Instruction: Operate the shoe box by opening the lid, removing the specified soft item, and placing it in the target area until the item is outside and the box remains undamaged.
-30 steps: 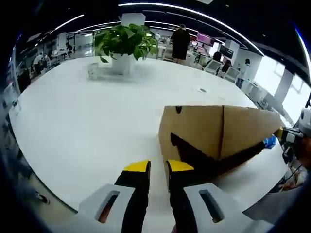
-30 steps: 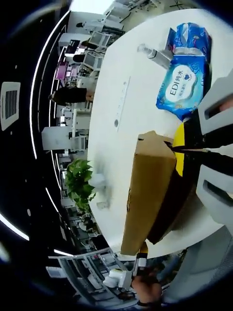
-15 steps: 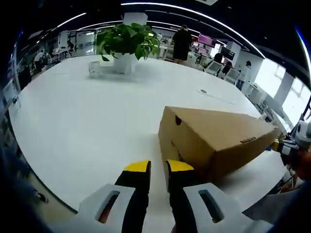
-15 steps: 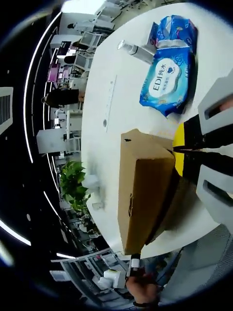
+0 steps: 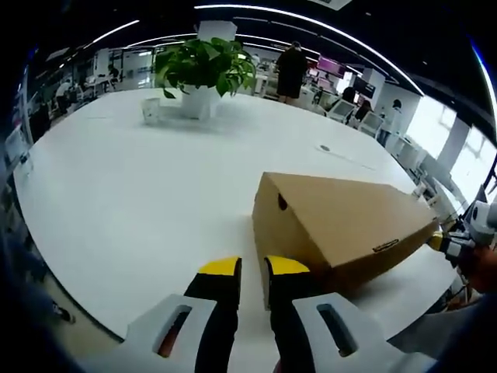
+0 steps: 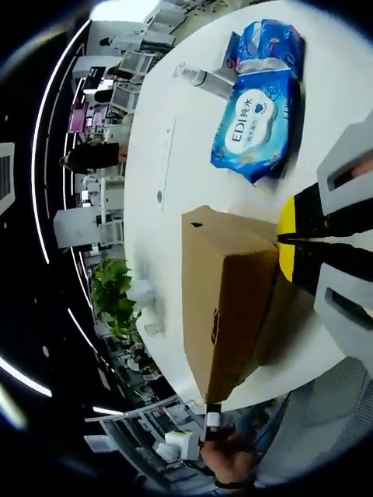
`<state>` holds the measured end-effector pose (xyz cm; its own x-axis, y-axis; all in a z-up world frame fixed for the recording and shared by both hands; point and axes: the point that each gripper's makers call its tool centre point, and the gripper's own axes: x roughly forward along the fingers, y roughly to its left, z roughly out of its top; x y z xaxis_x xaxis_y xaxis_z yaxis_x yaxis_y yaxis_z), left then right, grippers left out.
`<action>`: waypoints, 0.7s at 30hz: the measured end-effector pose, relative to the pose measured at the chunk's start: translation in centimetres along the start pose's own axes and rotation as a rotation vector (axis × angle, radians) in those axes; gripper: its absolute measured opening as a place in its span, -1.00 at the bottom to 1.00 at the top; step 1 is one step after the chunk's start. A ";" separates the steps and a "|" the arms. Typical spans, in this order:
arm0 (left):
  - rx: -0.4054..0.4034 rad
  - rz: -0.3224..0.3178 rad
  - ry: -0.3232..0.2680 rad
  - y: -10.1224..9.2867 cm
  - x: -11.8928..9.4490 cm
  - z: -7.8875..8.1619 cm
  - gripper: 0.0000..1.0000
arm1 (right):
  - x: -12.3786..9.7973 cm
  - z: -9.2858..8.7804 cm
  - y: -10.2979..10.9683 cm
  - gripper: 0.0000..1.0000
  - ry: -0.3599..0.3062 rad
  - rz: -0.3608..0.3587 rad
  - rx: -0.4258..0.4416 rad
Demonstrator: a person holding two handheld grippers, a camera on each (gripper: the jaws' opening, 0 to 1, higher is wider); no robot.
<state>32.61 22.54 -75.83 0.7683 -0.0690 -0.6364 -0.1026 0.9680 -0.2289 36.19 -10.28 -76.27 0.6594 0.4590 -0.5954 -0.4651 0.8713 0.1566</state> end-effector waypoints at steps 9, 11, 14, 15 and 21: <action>-0.014 -0.024 -0.022 -0.4 -0.1 0.4 -0.79 | 0.2 -1.4 0.2 -1.00 0.024 0.007 0.008; -0.019 -0.025 -0.026 -0.4 -0.2 0.5 -0.79 | 0.2 -1.6 0.3 -1.00 0.028 0.010 0.013; -0.024 -0.026 -0.029 -0.4 -0.3 0.6 -0.79 | 0.3 -1.9 0.3 -1.00 0.035 0.012 0.013; -0.025 -0.027 -0.030 -0.4 -0.3 0.6 -0.79 | 0.3 -1.9 0.3 -1.00 0.036 0.013 0.013; -0.056 -0.036 -0.037 -0.8 -0.9 0.6 -0.74 | 0.3 -2.2 0.4 -1.00 0.050 0.022 0.005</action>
<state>32.38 21.98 -74.58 0.7951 -0.0932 -0.5993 -0.1091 0.9500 -0.2925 34.90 -10.20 -78.14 0.6186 0.4692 -0.6302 -0.4763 0.8619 0.1742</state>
